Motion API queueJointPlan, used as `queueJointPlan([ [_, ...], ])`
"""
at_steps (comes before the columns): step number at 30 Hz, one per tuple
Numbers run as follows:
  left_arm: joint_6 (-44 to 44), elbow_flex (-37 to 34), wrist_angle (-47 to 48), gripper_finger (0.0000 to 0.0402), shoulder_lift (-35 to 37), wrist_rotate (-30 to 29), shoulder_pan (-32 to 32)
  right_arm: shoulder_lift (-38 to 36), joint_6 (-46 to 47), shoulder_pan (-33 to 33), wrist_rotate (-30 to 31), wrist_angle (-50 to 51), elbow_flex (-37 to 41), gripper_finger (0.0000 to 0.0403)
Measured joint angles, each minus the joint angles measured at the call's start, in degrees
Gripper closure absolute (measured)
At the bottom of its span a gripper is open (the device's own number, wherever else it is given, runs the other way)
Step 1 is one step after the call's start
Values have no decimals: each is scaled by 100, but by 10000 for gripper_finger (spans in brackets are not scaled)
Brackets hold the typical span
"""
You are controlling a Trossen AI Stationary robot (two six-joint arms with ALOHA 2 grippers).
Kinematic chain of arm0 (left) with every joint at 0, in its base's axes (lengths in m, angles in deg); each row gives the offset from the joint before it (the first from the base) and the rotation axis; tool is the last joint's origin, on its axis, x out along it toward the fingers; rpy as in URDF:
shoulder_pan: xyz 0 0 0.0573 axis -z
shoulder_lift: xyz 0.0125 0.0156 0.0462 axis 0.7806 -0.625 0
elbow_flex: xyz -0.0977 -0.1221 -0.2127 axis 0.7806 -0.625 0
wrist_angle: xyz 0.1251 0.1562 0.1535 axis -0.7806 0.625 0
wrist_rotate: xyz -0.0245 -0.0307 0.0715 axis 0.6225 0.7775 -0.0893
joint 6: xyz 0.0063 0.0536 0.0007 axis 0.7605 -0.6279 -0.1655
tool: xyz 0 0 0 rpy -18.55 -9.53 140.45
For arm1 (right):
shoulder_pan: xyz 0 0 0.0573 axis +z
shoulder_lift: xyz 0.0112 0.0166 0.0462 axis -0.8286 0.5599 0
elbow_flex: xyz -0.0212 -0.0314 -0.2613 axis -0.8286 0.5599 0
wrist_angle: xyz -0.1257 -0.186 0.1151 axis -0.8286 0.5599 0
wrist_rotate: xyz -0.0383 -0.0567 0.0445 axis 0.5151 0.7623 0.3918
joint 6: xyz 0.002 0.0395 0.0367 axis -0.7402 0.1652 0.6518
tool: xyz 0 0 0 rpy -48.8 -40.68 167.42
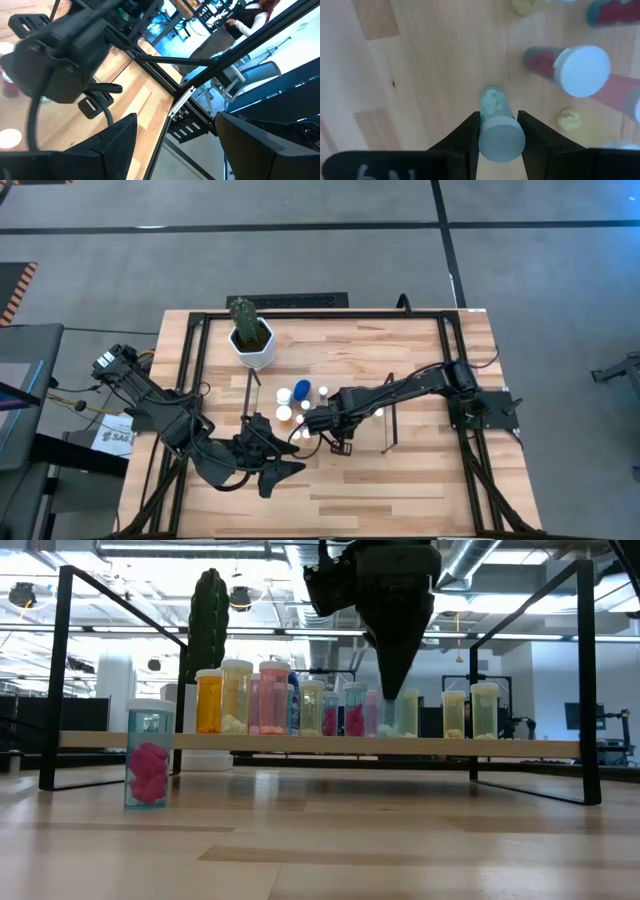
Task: Pick and place medicine bottles onto shelf by color
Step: Put the blue pill bottle on the shelf
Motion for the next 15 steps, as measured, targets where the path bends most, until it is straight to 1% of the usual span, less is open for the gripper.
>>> queueJointPlan([
  [6,0,0,0,143,0,-2,0,0,-1,-92,-155,-172,-1,274],
  [9,0,0,0,143,0,-2,0,0,-2,-100,-159,-255,-1,266],
  [12,0,0,0,143,0,-3,0,0,-4,-119,-163,-292,-1,242],
  [15,0,0,0,143,0,-2,0,0,-87,-124,-161,-287,-1,207],
])
